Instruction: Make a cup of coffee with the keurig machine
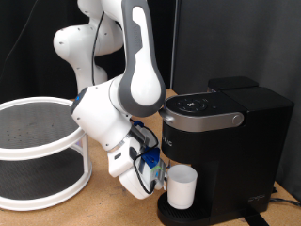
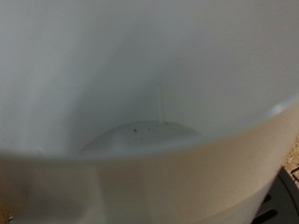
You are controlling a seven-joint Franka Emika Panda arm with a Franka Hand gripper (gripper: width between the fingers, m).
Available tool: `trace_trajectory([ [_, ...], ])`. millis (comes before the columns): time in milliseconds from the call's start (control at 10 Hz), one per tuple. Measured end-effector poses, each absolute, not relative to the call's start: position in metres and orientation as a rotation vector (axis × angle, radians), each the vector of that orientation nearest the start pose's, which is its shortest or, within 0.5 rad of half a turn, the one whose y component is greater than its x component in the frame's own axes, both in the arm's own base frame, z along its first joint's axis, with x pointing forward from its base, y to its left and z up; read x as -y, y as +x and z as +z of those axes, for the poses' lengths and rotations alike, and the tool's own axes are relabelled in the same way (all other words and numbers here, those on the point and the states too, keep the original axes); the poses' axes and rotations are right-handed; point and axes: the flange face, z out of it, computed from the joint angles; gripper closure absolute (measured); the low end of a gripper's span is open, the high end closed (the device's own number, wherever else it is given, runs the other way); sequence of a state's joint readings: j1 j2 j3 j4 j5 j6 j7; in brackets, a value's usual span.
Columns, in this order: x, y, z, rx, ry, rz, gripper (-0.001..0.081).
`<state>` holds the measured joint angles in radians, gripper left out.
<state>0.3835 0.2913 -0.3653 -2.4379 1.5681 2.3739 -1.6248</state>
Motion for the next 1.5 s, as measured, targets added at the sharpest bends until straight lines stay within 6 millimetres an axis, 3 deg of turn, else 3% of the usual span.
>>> trace_trajectory([
  [300,-0.009,0.456,0.171,0.339,-2.419,-0.527,0.0734],
  [500,-0.009,0.456,0.171,0.337,-2.416,-0.534,0.0484],
  [600,-0.009,0.456,0.171,0.336,-2.414,-0.544,0.0484],
  [800,-0.009,0.455,0.175,0.334,-2.397,-0.555,0.0164],
  [900,-0.009,0.452,0.178,0.334,-2.382,-0.557,0.0164],
  [1000,-0.006,0.448,0.183,0.334,-2.374,-0.554,0.0030],
  [1500,0.026,0.423,0.217,0.312,-2.345,-0.567,0.0001],
])
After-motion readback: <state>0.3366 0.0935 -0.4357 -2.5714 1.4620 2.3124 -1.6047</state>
